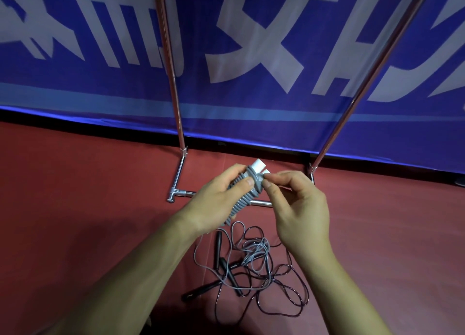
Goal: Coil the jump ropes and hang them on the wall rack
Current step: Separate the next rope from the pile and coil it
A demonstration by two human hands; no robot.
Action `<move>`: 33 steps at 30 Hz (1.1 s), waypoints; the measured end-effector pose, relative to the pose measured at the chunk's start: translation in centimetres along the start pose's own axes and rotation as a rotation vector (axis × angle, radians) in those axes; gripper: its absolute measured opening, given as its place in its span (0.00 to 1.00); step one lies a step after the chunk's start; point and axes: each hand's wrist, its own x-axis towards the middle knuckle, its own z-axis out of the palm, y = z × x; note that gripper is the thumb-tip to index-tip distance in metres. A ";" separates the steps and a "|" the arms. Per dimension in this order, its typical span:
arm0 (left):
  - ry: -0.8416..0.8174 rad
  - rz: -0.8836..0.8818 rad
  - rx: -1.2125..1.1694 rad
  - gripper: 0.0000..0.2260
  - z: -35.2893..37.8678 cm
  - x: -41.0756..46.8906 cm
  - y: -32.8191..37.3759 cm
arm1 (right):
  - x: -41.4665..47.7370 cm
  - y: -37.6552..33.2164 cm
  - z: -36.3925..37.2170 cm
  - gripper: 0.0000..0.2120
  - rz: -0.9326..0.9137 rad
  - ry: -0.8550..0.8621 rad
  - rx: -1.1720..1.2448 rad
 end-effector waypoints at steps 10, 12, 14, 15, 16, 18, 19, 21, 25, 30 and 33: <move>0.105 -0.049 0.045 0.10 0.2 -0.1 0.0 | -0.2 0.0 0.8 0.13 0.026 -0.164 0.013; 0.159 -0.074 0.115 0.09 0.3 -0.2 0.2 | -0.5 0.5 1.4 0.10 0.009 -0.126 -0.061; 0.206 -0.102 0.202 0.06 0.4 -0.3 0.4 | -0.9 0.8 2.0 0.10 -0.037 -0.088 -0.201; 0.226 -0.111 0.237 0.06 0.5 -0.4 0.5 | -1.0 0.8 2.2 0.10 -0.069 -0.071 -0.277; 0.241 -0.116 0.259 0.06 0.6 -0.5 0.6 | -1.0 0.7 2.3 0.11 -0.101 -0.053 -0.337; 0.263 -0.126 0.280 0.07 0.8 -0.6 0.7 | -1.0 0.6 2.2 0.12 -0.130 -0.033 -0.380; 0.271 -0.131 0.293 0.07 1.0 -0.6 0.8 | -0.9 0.5 2.0 0.12 -0.128 -0.029 -0.373; 0.274 -0.145 0.316 0.08 1.2 -0.7 0.7 | -0.9 0.3 1.8 0.12 -0.112 -0.024 -0.359; 0.261 -0.154 0.337 0.08 1.4 -0.7 0.4 | -1.2 0.4 2.1 0.07 -0.111 -0.012 -0.351; 0.270 -0.164 0.364 0.10 0.9 -0.7 0.2 | -1.3 1.0 2.4 0.10 -0.115 -0.026 -0.375; 0.251 -0.160 0.379 0.08 0.9 -0.6 0.2 | -1.2 0.9 2.3 0.10 -0.069 -0.009 -0.358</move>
